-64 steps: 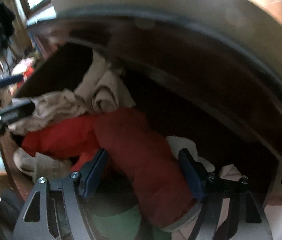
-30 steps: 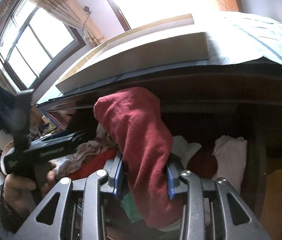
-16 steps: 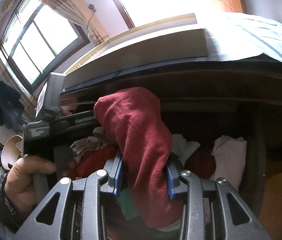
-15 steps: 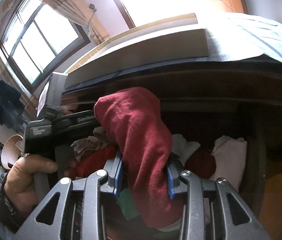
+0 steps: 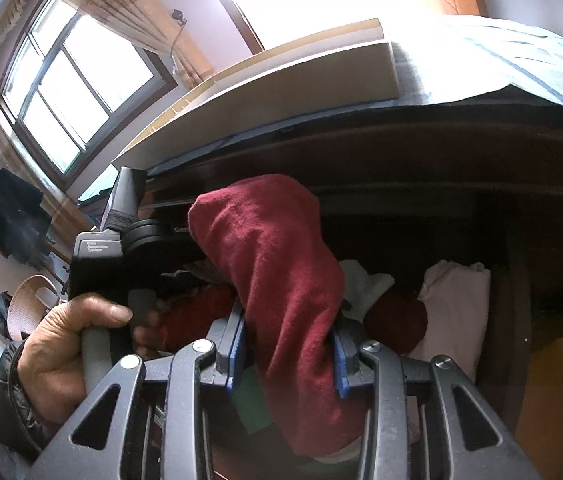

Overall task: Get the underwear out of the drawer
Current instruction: 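Lift the dark red cloth with the right tool while the left tool grasps the beige rolled garment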

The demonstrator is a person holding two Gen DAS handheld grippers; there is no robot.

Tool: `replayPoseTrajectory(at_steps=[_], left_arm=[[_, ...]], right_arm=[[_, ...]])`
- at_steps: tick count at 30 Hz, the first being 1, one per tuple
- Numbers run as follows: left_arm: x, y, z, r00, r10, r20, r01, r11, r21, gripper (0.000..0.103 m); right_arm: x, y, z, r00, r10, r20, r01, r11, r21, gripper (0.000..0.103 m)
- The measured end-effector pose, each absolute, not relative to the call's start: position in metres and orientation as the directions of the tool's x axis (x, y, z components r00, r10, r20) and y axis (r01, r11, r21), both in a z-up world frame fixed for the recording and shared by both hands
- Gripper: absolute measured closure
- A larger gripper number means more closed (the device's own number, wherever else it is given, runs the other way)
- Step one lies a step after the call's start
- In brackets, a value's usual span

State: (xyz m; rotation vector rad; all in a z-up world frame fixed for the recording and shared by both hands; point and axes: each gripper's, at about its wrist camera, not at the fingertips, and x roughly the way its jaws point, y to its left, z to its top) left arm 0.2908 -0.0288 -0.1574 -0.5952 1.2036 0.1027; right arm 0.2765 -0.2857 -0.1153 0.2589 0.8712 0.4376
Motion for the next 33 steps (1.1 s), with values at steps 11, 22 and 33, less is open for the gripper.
replayPoseTrajectory(at_steps=[11, 22, 33], left_arm=[[0.279, -0.008, -0.138, 0.404, -0.289, -0.868, -0.276, 0.866, -0.416, 0.073], [0.250, -0.010, -0.110, 0.440, -0.298, -0.847, -0.123, 0.914, -0.386, 0.075], [0.218, -0.008, -0.094, 0.497, -0.289, -0.818, -0.004, 0.942, -0.335, 0.077]], right_arm=[[0.276, -0.286, -0.116, 0.567, 0.460, -0.683, -0.228, 0.885, 0.407, 0.065], [0.272, -0.284, -0.115, 0.574, 0.462, -0.676, -0.217, 0.882, 0.419, 0.065], [0.262, -0.278, -0.107, 0.585, 0.468, -0.662, -0.233, 0.879, 0.415, 0.065]])
